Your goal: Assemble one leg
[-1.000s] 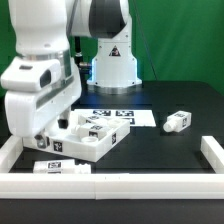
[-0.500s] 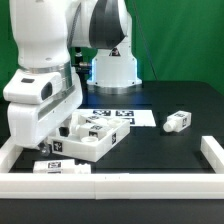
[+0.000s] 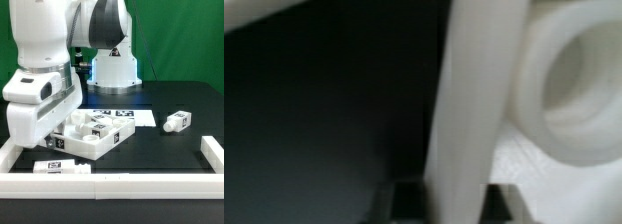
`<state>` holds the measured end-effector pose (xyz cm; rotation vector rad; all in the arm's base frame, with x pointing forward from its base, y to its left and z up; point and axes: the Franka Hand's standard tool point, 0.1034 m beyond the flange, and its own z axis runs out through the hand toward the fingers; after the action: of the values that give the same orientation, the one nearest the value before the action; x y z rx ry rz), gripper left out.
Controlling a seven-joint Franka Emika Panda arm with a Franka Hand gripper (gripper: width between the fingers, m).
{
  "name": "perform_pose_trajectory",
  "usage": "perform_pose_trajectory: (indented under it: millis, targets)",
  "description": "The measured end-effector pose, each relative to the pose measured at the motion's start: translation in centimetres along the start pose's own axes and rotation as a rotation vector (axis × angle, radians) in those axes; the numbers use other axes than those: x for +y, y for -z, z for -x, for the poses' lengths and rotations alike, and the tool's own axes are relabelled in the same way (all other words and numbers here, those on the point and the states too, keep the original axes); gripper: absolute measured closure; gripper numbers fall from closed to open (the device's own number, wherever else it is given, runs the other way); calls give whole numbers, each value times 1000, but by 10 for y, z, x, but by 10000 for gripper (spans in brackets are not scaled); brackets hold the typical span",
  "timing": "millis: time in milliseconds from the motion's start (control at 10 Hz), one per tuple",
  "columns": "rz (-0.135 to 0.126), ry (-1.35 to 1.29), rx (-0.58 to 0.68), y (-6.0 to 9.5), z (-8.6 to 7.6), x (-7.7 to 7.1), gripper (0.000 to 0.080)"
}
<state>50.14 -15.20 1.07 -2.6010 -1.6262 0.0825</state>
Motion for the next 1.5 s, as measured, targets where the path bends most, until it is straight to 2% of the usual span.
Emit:
perform_pose_trajectory:
  millis: [100,200,300,400,500,700,800,1200,1300,1400,1500]
  targets:
    - [13,-98,1,6,-3,2,745]
    - [26,-183,4,12,-13,4,745]
    - [13,-266,0,16,-24,3,745]
    - [1,-350,-4,22,-39,2,745]
    - [-11,-477,-10,29,-62,-4,745]
    - [13,-599,2,34,-99,-1,745]
    - [34,-564,14,33,-99,2,745]
    - [30,-596,15,31,-96,2,745]
    - [31,-668,18,33,-90,7,745]
    - [29,-719,18,37,-91,16,745]
    - [30,-808,26,35,-100,20,745]
